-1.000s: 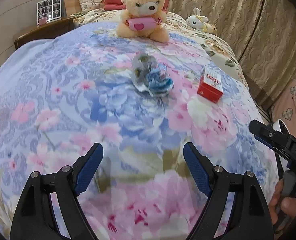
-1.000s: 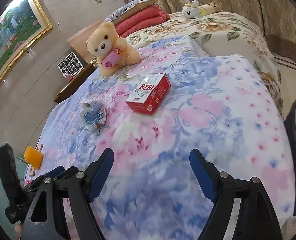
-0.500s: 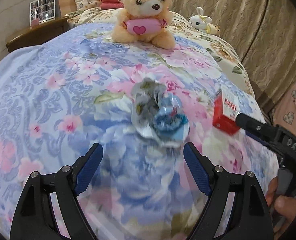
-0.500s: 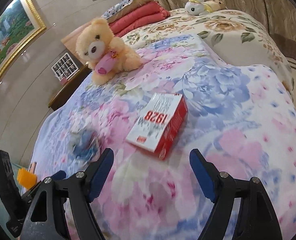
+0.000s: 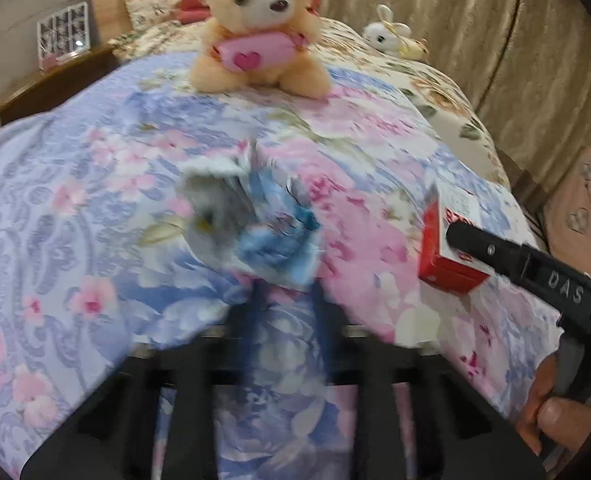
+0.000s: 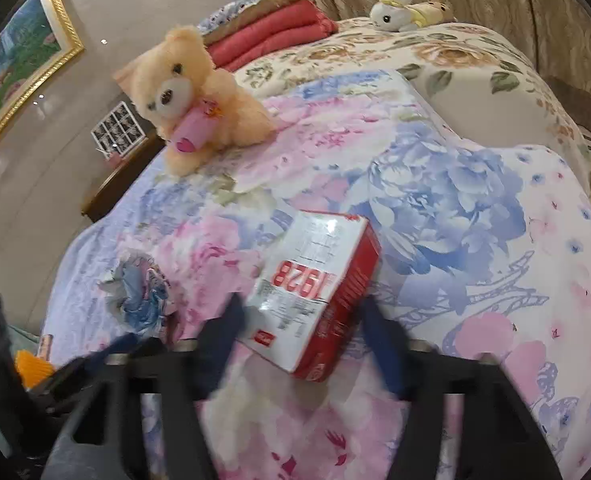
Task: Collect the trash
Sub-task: 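Grasp the crumpled foil wrapper with the left tool while the right tool grasps the red-and-white box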
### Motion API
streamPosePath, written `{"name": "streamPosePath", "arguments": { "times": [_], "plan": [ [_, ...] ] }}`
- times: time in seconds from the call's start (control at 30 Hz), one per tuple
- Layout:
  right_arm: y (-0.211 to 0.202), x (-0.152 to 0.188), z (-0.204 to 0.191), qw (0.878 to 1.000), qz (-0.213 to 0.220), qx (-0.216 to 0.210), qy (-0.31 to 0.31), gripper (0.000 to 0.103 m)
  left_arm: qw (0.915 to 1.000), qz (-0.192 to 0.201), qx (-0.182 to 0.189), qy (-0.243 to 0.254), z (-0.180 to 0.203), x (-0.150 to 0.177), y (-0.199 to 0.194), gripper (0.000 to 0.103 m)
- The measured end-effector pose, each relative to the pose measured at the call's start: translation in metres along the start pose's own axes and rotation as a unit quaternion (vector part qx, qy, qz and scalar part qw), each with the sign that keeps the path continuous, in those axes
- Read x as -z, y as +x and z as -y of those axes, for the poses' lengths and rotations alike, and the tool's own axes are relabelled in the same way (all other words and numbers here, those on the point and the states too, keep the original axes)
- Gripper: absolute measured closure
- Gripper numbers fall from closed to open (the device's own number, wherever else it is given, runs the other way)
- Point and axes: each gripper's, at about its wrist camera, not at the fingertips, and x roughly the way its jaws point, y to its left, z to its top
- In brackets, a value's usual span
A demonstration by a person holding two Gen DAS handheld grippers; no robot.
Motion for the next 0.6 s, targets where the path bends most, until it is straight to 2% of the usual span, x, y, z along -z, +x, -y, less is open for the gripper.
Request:
{"name": "streamPosePath", "arguments": {
  "times": [0.03,0.07,0.13,0.43,0.53,0.57,0.6],
  "plan": [
    [-0.003,-0.001,-0.001,1.0,0.001,0.004,-0.002,0.074,1.0,-0.001,0.005,-0.003,-0.001,0.0,-0.001,0.098],
    [-0.005,-0.002,0.0,1.0,0.001,0.001,-0.001,0.087,0.9999,0.0,0.01,-0.005,-0.001,0.001,-0.003,0.099],
    [-0.013,-0.003,0.006,1.0,-0.002,-0.019,0.011,0.095,0.9999,0.003,0.015,-0.007,-0.002,0.004,-0.009,0.101],
    [-0.053,0.019,0.024,0.997,-0.012,-0.067,0.025,0.096,0.9991,0.008,0.04,-0.011,-0.006,0.036,-0.049,0.102],
    [-0.059,0.023,0.024,0.998,-0.009,-0.057,0.018,0.096,0.9992,0.009,0.032,-0.021,-0.009,0.034,-0.053,0.102],
    [-0.059,0.024,0.023,0.999,-0.005,-0.047,0.012,0.09,0.9993,0.007,0.026,-0.027,-0.011,0.031,-0.051,0.1],
    [-0.06,0.025,0.021,0.999,0.0,-0.041,0.006,0.089,0.9992,0.004,0.025,-0.029,-0.012,0.028,-0.049,0.094]
  ]
}}
